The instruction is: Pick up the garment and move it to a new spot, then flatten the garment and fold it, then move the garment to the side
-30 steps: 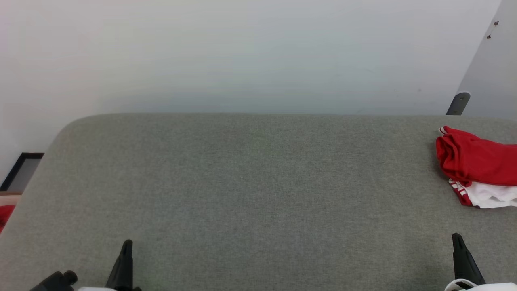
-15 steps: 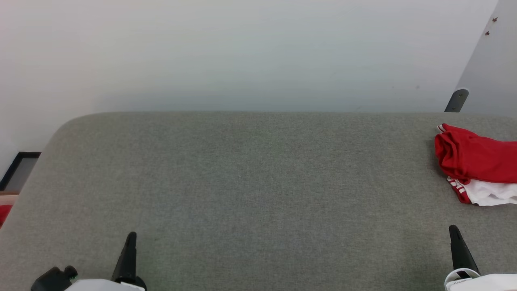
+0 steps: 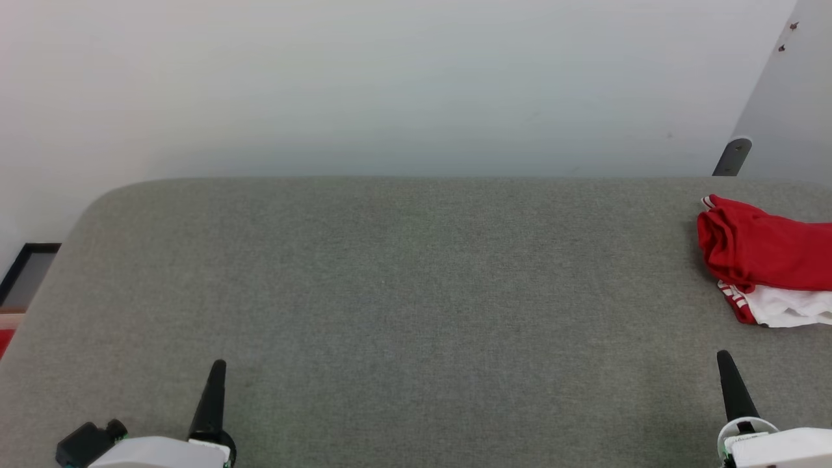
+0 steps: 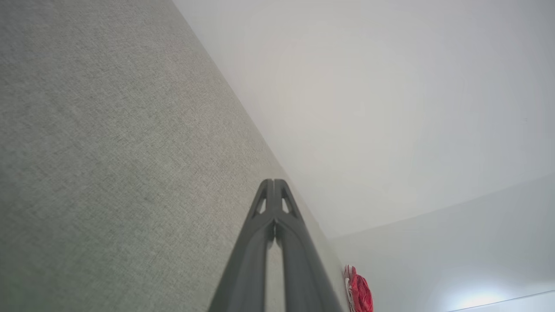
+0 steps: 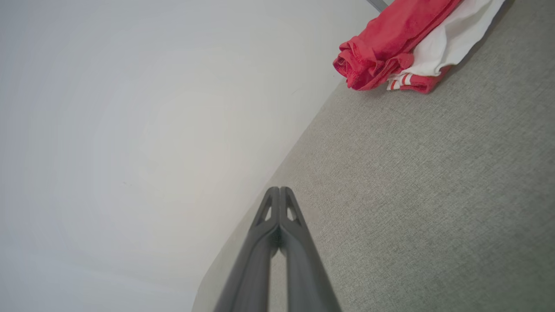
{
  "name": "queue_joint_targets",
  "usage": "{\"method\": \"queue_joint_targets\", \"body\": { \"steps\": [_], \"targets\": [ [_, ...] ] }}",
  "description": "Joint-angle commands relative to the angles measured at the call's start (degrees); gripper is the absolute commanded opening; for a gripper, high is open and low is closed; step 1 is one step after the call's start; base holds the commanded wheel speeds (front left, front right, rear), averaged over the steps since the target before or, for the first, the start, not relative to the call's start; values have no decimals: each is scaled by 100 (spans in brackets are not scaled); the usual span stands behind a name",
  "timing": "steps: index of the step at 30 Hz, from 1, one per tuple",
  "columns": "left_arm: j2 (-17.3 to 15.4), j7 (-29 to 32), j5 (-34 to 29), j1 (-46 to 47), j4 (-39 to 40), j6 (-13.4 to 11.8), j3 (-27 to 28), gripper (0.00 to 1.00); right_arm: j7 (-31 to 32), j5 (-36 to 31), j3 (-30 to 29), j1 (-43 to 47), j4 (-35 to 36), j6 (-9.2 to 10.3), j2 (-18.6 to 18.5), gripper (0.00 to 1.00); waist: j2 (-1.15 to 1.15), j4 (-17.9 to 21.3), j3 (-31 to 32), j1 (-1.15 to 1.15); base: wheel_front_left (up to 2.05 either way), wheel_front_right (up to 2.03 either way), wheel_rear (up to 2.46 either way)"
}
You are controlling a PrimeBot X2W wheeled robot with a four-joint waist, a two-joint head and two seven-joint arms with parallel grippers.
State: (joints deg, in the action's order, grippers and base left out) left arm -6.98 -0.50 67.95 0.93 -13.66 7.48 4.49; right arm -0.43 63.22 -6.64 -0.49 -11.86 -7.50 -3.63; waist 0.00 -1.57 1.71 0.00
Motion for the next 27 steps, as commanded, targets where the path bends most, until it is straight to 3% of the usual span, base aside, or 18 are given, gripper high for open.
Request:
{"method": "queue_joint_targets", "body": {
  "steps": [1, 27],
  "targets": [
    [0, 14, 101, 100, 37, 1, 39, 0, 27, 123, 5, -111, 28, 0, -9, 0, 0, 2, -3, 0, 0, 0, 0],
    [213, 376, 1306, 343, 0, 2, 131, 0, 378, 1550, 10, -379, -98, 0, 38, 0, 0, 71, -86, 0, 0, 0, 0]
  ]
}}
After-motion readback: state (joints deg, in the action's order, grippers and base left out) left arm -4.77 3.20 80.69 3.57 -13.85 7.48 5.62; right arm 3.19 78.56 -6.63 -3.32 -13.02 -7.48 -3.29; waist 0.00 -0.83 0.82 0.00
